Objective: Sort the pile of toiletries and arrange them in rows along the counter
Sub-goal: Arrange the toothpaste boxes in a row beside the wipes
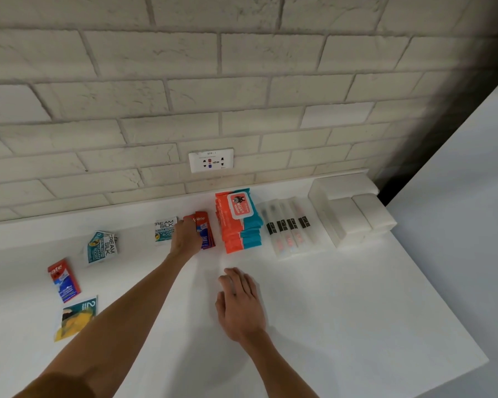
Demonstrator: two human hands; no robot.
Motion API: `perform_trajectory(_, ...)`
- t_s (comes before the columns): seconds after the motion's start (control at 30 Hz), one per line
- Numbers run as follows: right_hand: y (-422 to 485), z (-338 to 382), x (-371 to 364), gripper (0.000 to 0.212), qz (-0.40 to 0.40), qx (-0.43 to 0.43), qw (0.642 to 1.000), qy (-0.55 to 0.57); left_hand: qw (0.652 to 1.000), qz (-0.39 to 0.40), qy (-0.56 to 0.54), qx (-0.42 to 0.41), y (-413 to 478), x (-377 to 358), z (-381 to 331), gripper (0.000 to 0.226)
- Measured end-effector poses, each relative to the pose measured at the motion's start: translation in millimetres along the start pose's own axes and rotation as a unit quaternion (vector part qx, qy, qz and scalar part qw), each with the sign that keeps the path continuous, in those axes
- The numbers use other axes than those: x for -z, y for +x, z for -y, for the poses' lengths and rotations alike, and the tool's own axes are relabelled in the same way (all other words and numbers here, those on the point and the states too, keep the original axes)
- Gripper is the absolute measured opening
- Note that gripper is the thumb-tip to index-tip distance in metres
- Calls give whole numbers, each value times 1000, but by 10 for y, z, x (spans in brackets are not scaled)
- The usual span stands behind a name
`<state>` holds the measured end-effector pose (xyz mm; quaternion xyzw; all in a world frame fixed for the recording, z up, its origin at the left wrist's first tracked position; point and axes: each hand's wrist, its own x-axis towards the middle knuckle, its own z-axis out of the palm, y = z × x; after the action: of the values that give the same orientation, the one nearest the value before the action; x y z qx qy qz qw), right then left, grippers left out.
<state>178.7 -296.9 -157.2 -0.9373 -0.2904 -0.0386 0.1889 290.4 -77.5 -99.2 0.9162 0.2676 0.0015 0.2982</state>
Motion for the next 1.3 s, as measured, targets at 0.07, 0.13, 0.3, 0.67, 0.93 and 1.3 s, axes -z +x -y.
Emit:
perform_trajectory(0.07, 2, 3, -7, 39, 0, -1, 1000, 0, 1000, -1, 13, -19, -22, -10, 17, 28)
perform_trajectory(0.13, 0, 2, -10, 38, -3, 1, 1000, 0, 997, -3, 46, -54, -53, -31, 44, 31)
perform_trajectory(0.3, -4, 7, 4, 37, -4, 1, 1000, -3, 971, 1, 171, -168, -104, -94, 207, 46)
perform_trajectory(0.67, -8, 14, 10, 37, -10, 4, 1000, -6, 955, 31, 230, -185, -187, -120, 267, 60)
perform_trajectory(0.93, -10, 10, 8, 38, -11, 0, 1000, -9, 960, 30, 223, -168, -184, -122, 200, 60)
perform_trajectory(1.3, -4, 5, 10, 39, 1, -7, 1000, -11, 970, 11, 177, -166, -279, -57, 176, 65)
